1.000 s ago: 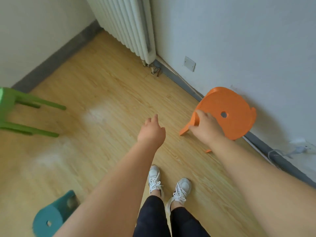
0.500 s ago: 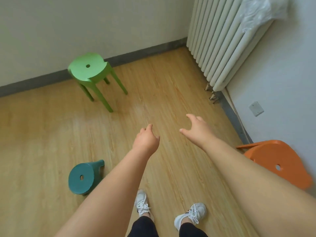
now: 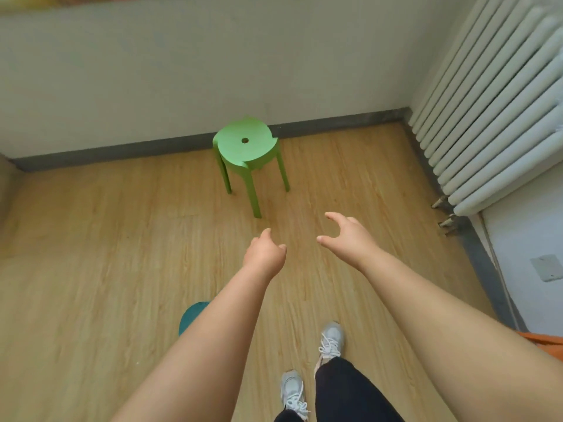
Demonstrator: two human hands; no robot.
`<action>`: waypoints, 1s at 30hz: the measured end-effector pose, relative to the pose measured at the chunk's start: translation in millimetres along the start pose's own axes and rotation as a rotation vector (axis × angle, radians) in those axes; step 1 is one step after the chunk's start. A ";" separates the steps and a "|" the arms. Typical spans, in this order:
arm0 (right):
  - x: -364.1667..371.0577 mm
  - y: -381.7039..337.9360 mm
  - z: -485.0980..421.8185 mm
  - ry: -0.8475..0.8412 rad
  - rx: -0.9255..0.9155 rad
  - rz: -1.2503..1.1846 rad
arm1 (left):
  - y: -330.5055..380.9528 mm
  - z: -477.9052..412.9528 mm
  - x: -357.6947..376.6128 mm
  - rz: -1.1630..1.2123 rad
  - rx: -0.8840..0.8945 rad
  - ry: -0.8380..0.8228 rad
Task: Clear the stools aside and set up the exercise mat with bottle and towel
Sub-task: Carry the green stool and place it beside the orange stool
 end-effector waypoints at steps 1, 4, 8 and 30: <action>-0.8 -6.0 -15.1 -0.012 -0.009 0.010 | 4.0 -10.0 -9.1 0.006 -0.005 0.011; -5.3 -22.5 -62.3 -0.054 -0.041 0.032 | 19.5 -43.7 -33.2 0.028 -0.023 0.023; -20.0 -43.5 -135.0 -0.114 -0.098 0.054 | 48.6 -89.4 -67.5 0.051 -0.077 0.059; -12.2 -133.3 -467.9 -0.248 0.025 0.035 | 150.0 -368.3 -212.9 0.112 -0.193 -0.021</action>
Point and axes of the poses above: each hand's wrist, its own z-axis away from the middle knuckle, its own x-axis out of the palm, y = z × x, the point moved 3 cm from there along -z, towards the middle knuckle, and after that the axes turned 11 degrees about -x, right-handed, at the moved point
